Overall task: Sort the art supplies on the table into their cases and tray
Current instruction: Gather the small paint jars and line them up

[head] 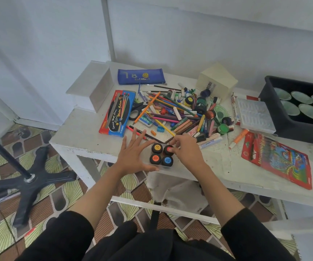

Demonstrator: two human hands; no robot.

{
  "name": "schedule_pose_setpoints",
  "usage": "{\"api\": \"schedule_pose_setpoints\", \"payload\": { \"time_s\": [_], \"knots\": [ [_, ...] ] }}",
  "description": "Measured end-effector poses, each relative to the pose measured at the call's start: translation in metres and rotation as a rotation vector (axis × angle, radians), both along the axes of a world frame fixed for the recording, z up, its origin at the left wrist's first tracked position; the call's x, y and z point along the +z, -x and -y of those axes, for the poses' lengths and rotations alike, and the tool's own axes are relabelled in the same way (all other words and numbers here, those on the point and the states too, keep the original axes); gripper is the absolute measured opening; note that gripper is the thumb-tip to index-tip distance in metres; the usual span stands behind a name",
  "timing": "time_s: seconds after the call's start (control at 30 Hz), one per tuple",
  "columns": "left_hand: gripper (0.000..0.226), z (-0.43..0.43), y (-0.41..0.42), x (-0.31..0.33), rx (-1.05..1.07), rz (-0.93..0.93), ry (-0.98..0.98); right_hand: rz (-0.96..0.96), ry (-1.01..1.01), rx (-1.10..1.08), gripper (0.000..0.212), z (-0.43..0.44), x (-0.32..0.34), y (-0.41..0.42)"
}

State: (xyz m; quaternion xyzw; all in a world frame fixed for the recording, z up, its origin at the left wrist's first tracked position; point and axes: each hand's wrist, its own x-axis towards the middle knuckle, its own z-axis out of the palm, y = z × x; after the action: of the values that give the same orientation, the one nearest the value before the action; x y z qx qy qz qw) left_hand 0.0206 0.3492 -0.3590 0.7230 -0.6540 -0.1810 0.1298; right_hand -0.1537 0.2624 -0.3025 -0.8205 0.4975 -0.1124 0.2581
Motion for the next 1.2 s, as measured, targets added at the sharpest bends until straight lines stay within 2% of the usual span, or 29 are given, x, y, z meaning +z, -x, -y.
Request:
{"api": "schedule_pose_setpoints", "payload": {
  "time_s": [0.1, 0.2, 0.3, 0.43, 0.57, 0.67, 0.83, 0.9, 0.97, 1.03, 1.2],
  "knots": [
    [0.118, 0.001, 0.0, 0.0, -0.003, 0.012, 0.001, 0.073, 0.083, 0.008, 0.017, 0.005, 0.003, 0.01],
    [0.124, 0.002, 0.0, -0.002, -0.007, 0.014, 0.017, 0.19, 0.215, -0.117, 0.007, 0.026, 0.003, 0.029],
    [0.126, 0.002, 0.0, -0.002, -0.011, -0.003, 0.021, 0.051, 0.335, -0.255, 0.021, 0.065, 0.002, 0.056],
    [0.126, 0.001, 0.0, 0.0, -0.01, 0.003, 0.019, -0.269, 0.305, -0.366, 0.042, 0.106, -0.007, 0.089],
    [0.125, 0.0, 0.0, -0.001, -0.012, 0.012, 0.039, -0.274, 0.257, -0.299, 0.039, 0.112, -0.014, 0.096],
    [0.125, 0.0, 0.0, -0.001, -0.019, 0.015, 0.046, -0.173, 0.272, -0.288, 0.032, 0.107, -0.014, 0.097],
    [0.122, 0.0, 0.001, -0.003, -0.025, 0.008, 0.074, 0.218, 0.293, -0.328, 0.032, 0.087, -0.003, 0.095],
    [0.121, 0.0, 0.001, -0.003, -0.019, -0.002, 0.09, 0.339, 0.224, -0.282, 0.037, 0.071, 0.006, 0.091],
    [0.121, -0.001, 0.001, -0.003, -0.015, -0.002, 0.095, 0.38, 0.054, -0.194, 0.039, 0.051, 0.015, 0.084],
    [0.122, -0.001, 0.001, -0.003, -0.016, 0.01, 0.086, 0.376, -0.092, -0.088, 0.034, 0.031, 0.018, 0.076],
    [0.122, -0.001, 0.001, -0.002, -0.014, 0.009, 0.079, 0.305, -0.22, 0.036, 0.02, 0.002, 0.013, 0.061]
  ]
}}
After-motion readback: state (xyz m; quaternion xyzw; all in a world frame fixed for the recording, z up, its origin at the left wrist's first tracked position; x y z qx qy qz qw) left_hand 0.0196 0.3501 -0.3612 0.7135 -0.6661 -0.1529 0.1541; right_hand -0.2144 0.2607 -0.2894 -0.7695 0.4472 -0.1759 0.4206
